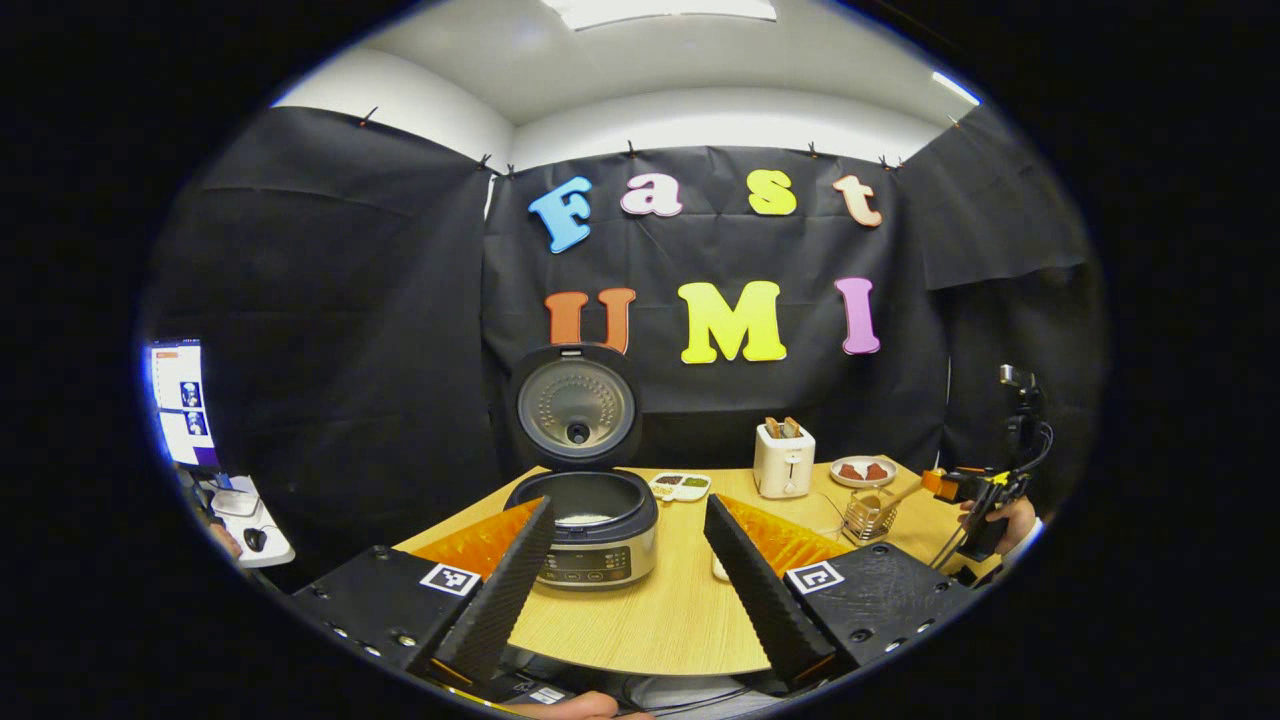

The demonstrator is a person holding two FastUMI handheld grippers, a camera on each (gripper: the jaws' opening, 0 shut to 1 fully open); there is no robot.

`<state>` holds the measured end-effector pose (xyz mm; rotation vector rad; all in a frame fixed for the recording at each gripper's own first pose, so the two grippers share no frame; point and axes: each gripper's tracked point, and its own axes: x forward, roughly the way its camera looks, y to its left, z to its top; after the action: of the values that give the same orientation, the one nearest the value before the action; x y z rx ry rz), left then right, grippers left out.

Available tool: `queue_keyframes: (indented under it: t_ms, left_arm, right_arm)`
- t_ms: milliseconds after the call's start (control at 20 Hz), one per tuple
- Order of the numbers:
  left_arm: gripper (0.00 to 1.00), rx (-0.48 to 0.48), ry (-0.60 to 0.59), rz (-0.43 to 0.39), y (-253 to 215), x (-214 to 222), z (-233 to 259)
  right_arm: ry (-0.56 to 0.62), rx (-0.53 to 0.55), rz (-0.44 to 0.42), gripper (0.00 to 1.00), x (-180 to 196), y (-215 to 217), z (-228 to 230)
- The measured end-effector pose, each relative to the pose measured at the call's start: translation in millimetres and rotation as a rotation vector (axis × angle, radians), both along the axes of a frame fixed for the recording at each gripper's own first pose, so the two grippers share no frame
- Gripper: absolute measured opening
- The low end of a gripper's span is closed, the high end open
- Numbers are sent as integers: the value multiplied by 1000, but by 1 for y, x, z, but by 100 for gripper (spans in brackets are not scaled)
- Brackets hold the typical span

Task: Close the left gripper, press the button to open the rice cooker; take a wooden spoon from the chopstick holder with the right hand, scoop a spoonful of rice and pour it into the rice cooker, then put the wooden spoon back into the chopstick holder.

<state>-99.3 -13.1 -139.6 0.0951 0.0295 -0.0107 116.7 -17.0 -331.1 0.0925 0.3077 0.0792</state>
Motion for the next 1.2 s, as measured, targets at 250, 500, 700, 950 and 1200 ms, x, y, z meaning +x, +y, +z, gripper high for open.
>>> queue_keyframes:
  t_ms: [250, 500, 700, 950, 1200]
  left_arm:
    - [95, 19, 18, -38, -21, -23, -20]
    - [95, 4, -4, -45, -15, -30, -13]
    - [96, -11, -3, -44, -12, -34, -20]
    - [95, -7, 31, -45, -6, -30, -37]
    - [95, -26, 35, -41, 6, -31, -38]
  right_arm:
    - [-40, 20, 24, 100, 25, 14, -23]
    - [-57, 88, -8, 98, 52, 27, -38]
    - [-29, 111, -14, 59, 61, 39, -49]
    - [-39, 1, 7, 35, 67, 49, -42]
    - [-107, -106, 52, 14, 72, 68, -8]
